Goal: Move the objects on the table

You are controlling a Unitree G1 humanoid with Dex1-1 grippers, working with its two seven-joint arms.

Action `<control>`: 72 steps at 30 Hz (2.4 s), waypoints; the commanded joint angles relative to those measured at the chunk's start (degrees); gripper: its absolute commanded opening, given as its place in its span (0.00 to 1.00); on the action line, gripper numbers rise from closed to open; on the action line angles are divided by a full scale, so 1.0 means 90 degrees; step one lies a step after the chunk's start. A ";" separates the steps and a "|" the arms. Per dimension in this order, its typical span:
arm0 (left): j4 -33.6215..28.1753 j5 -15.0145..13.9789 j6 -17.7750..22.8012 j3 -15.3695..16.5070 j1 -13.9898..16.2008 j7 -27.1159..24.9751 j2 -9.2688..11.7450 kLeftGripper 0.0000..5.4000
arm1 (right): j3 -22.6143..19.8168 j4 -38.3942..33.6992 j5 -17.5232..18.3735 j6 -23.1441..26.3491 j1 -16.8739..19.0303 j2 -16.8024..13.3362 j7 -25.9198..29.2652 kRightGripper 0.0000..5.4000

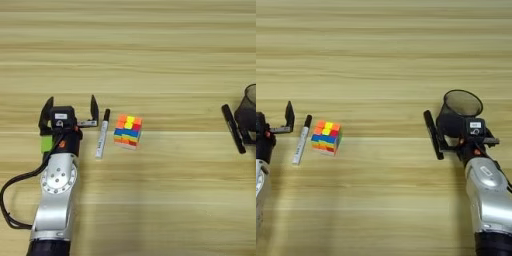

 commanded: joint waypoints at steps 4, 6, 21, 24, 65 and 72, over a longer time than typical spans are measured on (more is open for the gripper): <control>0.0065 0.0030 0.0101 -0.0007 -0.0089 0.0015 -0.0001 1.00 | 0.0037 -0.0953 0.0197 0.0514 0.0563 0.0068 0.0094 1.00; 0.0084 0.0032 0.0100 -0.0007 -0.0105 0.0017 0.0000 1.00 | 0.0086 -0.1158 0.0215 0.0612 0.0689 0.0101 0.0111 1.00; 0.0066 0.0038 0.0101 -0.0005 -0.0095 0.0032 -0.0005 1.00 | 0.0522 -0.1575 0.0097 0.0753 0.1245 0.0217 0.0244 1.00; 0.0057 0.0037 0.0106 -0.0004 -0.0090 0.0031 -0.0004 1.00 | 0.0582 -0.1543 0.0072 0.0735 0.1281 0.0237 0.0244 1.00; 0.0014 0.0057 0.0118 -0.0041 -0.0063 0.0039 -0.0018 1.00 | 0.0843 -0.0933 -0.0093 0.0795 0.1129 0.0252 0.0195 0.41; -0.0024 0.0061 0.0129 -0.0047 -0.0044 0.0041 -0.0022 1.00 | 0.0845 -0.0844 -0.0110 0.0740 0.1103 0.0243 0.0192 0.28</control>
